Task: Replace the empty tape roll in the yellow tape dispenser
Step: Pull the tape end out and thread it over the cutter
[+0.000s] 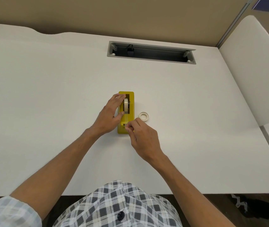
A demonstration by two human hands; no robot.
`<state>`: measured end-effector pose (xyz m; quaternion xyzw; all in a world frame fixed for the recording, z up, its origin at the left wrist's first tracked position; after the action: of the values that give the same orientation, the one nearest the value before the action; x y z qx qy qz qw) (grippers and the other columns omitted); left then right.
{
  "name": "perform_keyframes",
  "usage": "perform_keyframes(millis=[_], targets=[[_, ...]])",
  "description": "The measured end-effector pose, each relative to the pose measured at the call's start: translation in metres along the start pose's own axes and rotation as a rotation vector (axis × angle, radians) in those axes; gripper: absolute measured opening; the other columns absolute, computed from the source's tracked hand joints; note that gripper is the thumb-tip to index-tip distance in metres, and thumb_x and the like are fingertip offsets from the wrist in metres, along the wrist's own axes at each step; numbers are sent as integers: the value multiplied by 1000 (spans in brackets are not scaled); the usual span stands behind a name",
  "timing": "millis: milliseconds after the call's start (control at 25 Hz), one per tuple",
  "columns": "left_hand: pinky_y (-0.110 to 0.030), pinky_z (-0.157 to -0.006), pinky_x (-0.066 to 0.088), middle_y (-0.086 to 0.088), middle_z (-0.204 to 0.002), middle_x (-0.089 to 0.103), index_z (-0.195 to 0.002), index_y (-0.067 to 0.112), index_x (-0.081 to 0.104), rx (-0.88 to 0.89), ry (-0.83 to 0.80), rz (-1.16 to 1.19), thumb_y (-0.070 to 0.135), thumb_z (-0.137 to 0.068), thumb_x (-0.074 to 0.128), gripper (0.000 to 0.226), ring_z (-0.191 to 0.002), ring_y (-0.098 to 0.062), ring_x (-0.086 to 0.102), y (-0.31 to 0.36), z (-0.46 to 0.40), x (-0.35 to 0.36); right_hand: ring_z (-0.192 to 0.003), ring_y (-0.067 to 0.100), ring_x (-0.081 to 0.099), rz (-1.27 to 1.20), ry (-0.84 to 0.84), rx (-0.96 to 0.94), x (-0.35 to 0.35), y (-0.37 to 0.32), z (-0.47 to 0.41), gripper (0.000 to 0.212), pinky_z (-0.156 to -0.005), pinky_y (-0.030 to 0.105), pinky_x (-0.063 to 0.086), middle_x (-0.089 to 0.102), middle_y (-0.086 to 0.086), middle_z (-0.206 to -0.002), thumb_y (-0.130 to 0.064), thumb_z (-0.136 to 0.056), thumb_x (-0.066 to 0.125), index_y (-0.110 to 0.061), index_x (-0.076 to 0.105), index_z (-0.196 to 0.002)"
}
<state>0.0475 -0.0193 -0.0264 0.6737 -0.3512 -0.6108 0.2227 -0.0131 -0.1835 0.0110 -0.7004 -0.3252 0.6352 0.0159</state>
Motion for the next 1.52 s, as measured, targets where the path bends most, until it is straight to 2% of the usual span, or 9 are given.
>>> perform_keyframes(millis=[160, 360, 560, 720, 840, 920, 1040, 1240, 1520], targets=[[-33, -116, 22, -1, -157, 28, -149, 16, 31, -14, -10, -4, 10, -93, 56, 61, -147, -13, 17, 0, 0, 0, -73, 20, 58, 12, -5, -12, 2, -1, 4, 19, -57, 31, 46, 63, 4, -97, -24, -101, 51, -11, 64, -104], [-36, -117, 23, -2, -156, 29, -148, 14, 31, -9, 2, -9, 11, -93, 56, 61, -147, -15, 19, 2, 1, 1, -68, 20, 57, 68, 15, -44, 8, 0, 5, 17, -53, 28, 39, 63, 5, -91, -21, -99, 54, -9, 66, -100], [-32, -111, 29, -9, -145, 46, -139, 9, 46, -19, 250, -16, 17, -93, 56, 48, -138, -22, 36, 4, 20, 9, -57, 20, 57, 123, 110, -86, 20, 3, 7, 7, -44, 28, 43, 64, 7, -82, -13, -93, 65, -7, 69, -94], [-19, -102, 34, -8, -133, 54, -128, 10, 54, -1, 372, -35, 18, -93, 51, 36, -127, -15, 43, 3, 46, 18, -53, 18, 56, 147, 187, -150, 30, 9, 8, 7, -42, 24, 42, 65, 7, -79, -12, -88, 72, -6, 69, -92], [-24, -98, 43, -10, -128, 58, -121, 8, 59, 13, 330, -11, 23, -94, 52, 32, -120, -13, 48, 2, 62, 25, -54, 18, 58, 154, 231, -171, 38, 14, 7, 10, -42, 26, 48, 66, 8, -81, -15, -89, 71, -6, 69, -94], [-22, -97, 43, -10, -125, 60, -118, 6, 62, 40, 292, -3, 28, -92, 55, 35, -118, -13, 51, 4, 69, 27, -54, 19, 58, 175, 260, -188, 43, 18, 8, 12, -42, 26, 47, 67, 9, -81, -16, -89, 71, -6, 69, -95], [-23, -96, 45, -11, -122, 63, -118, 4, 64, 57, 271, -22, 28, -89, 61, 37, -115, -21, 57, 8, 73, 26, -55, 19, 60, 182, 311, -217, 47, 22, 10, 17, -43, 26, 49, 68, 10, -83, -17, -87, 73, -4, 70, -98], [-28, -93, 46, -16, -118, 65, -118, 1, 62, 82, 237, -59, 23, -88, 61, 37, -111, -28, 60, 13, 71, 28, -51, 17, 56, 240, 389, -251, 44, 29, 11, 13, -42, 23, 39, 69, 7, -81, -19, -87, 73, -8, 72, -94], [-25, -92, 45, -13, -117, 65, -116, 4, 63, 81, 227, -61, 24, -89, 62, 34, -112, -25, 58, 8, 68, 28, -55, 19, 61, 112, 318, -214, 45, 38, 17, 13, -42, 30, 49, 71, 5, -83, -19, -88, 71, -9, 74, -96]])
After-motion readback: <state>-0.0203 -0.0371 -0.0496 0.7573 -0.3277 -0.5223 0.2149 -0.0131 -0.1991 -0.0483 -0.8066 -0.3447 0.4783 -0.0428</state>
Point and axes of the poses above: each hand's wrist, its own z-axis away from the middle knuckle, its own x-axis out of the palm, y = z × x, the point moved 1 cm from there along -z, towards the middle knuckle
